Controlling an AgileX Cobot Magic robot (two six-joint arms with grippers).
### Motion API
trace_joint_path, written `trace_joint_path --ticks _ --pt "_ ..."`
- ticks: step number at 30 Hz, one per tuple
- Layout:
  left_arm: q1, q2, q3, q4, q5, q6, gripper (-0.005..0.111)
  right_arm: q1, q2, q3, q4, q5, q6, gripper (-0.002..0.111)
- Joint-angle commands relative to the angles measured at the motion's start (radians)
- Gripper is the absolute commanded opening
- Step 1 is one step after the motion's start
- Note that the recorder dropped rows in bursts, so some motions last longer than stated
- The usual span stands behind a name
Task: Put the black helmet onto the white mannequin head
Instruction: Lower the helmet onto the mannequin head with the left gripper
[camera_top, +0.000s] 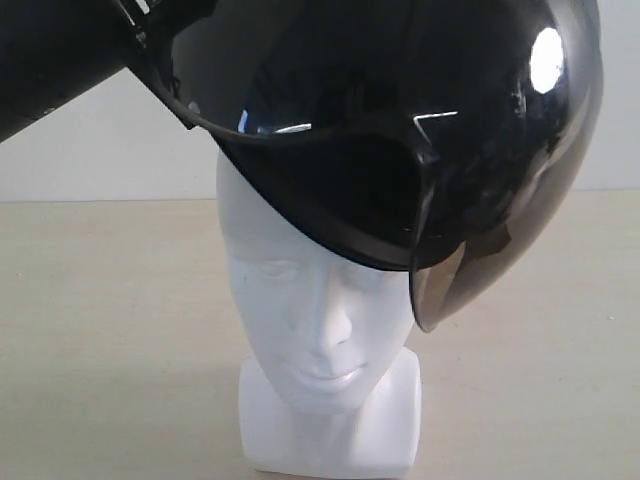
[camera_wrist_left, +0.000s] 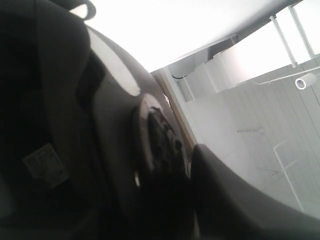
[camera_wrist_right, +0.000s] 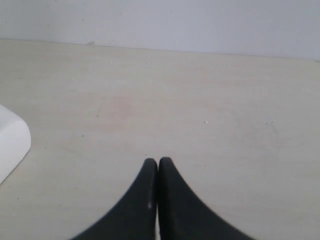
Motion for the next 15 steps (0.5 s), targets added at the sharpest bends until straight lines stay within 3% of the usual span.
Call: trace_joint_path --ticks 1,15 --pt "0.037 -0.012 0.006 -0.023 0.08 0.096 0.004 -0.002 -0.005 0.0 -0.004 -0.007 0.004 0.0" --pt "0.037 0.014 0.006 0.007 0.167 0.122 0.004 -0.002 -0.005 0.0 -0.004 -0.012 0.004 0.0"
